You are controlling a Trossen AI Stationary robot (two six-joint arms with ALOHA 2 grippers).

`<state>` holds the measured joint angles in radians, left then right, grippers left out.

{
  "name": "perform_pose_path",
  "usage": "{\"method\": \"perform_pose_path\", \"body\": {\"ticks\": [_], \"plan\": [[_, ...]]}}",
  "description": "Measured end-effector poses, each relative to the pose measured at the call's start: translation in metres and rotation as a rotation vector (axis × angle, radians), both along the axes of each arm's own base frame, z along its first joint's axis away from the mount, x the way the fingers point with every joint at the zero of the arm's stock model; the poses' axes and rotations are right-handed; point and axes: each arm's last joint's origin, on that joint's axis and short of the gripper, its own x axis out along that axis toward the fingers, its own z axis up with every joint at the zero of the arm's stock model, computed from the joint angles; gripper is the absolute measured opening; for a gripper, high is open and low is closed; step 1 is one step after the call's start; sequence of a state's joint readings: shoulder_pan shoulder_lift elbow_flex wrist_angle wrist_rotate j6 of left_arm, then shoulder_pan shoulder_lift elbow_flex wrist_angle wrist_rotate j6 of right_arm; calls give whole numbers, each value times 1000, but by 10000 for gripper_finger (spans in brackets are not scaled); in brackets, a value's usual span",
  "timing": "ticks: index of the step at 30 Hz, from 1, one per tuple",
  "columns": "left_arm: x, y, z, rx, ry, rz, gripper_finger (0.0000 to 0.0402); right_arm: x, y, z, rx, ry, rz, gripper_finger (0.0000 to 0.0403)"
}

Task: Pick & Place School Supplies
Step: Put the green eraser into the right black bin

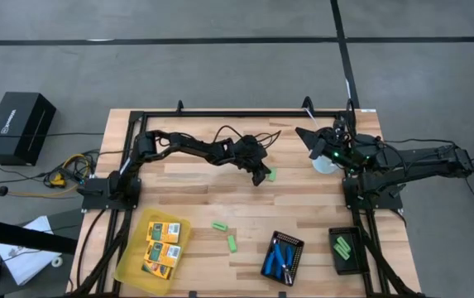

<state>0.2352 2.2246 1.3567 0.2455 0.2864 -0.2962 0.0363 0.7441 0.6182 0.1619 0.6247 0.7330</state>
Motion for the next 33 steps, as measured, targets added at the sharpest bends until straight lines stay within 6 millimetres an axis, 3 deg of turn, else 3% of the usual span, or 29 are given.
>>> {"method": "perform_pose_path", "body": {"ticks": [33], "plan": [[2,1,-11,-10,-5,-15,0,0,0,1,1,-12,0,0]]}}
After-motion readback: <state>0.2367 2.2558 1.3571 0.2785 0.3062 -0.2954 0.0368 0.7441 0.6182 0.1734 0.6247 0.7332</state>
